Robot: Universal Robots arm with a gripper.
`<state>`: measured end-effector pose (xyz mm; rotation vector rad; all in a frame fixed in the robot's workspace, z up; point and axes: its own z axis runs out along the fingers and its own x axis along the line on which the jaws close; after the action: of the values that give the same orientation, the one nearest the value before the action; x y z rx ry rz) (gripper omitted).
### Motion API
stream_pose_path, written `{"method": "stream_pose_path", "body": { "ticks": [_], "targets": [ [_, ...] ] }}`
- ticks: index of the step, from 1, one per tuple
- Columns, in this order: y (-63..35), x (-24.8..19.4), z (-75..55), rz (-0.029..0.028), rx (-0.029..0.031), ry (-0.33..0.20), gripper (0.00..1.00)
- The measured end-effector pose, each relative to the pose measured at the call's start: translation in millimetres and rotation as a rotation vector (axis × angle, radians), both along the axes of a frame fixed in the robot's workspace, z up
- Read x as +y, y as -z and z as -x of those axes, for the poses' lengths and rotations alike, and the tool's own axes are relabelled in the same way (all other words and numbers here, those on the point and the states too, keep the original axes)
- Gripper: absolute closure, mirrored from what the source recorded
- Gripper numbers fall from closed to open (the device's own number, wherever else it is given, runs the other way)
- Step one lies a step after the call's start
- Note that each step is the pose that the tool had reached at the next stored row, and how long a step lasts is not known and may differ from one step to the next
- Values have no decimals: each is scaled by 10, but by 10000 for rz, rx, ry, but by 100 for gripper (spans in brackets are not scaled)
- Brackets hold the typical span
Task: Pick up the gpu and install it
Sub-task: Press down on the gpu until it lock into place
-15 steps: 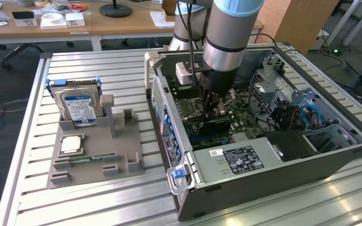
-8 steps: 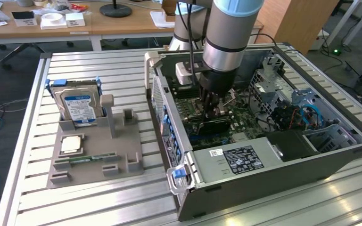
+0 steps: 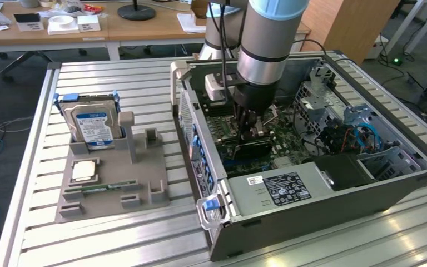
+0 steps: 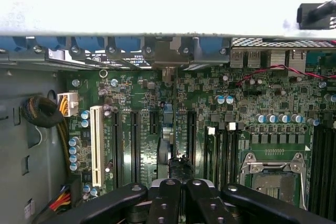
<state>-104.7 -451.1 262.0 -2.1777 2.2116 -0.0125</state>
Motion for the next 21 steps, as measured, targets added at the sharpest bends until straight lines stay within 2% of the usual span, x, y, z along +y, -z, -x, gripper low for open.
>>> {"method": "stream_pose_path", "body": {
  "ticks": [12, 21],
  "targets": [
    [-4, 0, 4, -4, -2, 1, 89],
    [-89, 0, 4, -1, -1, 1, 89]
  ]
}}
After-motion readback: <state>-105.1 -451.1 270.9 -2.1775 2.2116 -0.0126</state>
